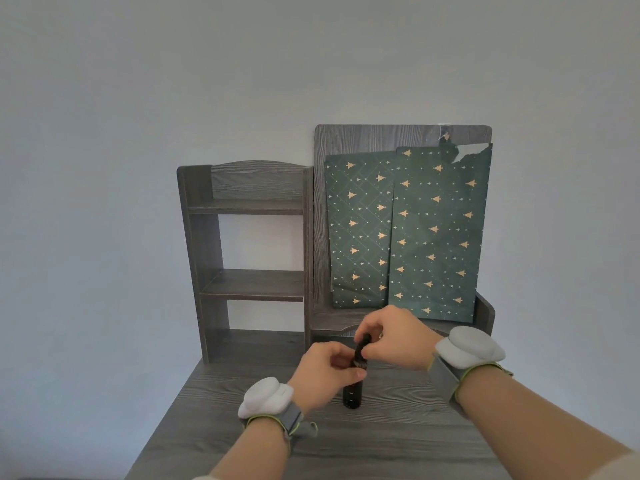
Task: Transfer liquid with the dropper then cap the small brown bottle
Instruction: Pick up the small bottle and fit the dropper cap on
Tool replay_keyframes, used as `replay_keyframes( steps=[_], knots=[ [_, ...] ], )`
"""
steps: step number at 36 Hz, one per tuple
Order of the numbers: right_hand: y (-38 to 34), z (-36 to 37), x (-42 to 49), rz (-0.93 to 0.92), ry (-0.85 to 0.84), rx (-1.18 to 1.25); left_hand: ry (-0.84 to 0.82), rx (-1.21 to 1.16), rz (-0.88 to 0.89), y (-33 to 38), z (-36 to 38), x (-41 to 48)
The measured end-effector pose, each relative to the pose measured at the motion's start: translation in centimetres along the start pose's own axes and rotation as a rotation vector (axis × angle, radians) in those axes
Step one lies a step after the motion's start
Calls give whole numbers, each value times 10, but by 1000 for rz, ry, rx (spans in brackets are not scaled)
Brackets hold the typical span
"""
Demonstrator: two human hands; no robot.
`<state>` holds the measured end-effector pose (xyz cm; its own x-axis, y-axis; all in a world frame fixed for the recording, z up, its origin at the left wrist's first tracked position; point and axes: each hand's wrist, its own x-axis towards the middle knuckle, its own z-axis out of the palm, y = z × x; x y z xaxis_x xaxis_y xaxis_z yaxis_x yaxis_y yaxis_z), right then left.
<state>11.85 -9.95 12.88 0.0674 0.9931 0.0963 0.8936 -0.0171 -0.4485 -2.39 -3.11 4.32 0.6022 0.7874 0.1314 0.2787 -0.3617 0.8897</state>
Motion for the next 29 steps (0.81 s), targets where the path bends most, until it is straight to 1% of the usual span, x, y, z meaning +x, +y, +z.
replay_keyframes(
  steps=[8, 14, 19, 25, 29],
  knots=[
    [7, 6, 6, 62, 61, -93, 13, 19, -6, -2, 1, 2],
    [3, 2, 2, 10, 66, 11, -2, 9, 7, 1, 2, 0],
    [2, 1, 3, -11, 46, -12, -1, -11, 12, 3, 2, 1],
    [6, 4, 5, 39, 69, -71, 8, -5, 9, 2, 2, 2],
    [4, 2, 3, 0, 46, -44, 23, -7, 7, 5, 1, 0]
  ],
)
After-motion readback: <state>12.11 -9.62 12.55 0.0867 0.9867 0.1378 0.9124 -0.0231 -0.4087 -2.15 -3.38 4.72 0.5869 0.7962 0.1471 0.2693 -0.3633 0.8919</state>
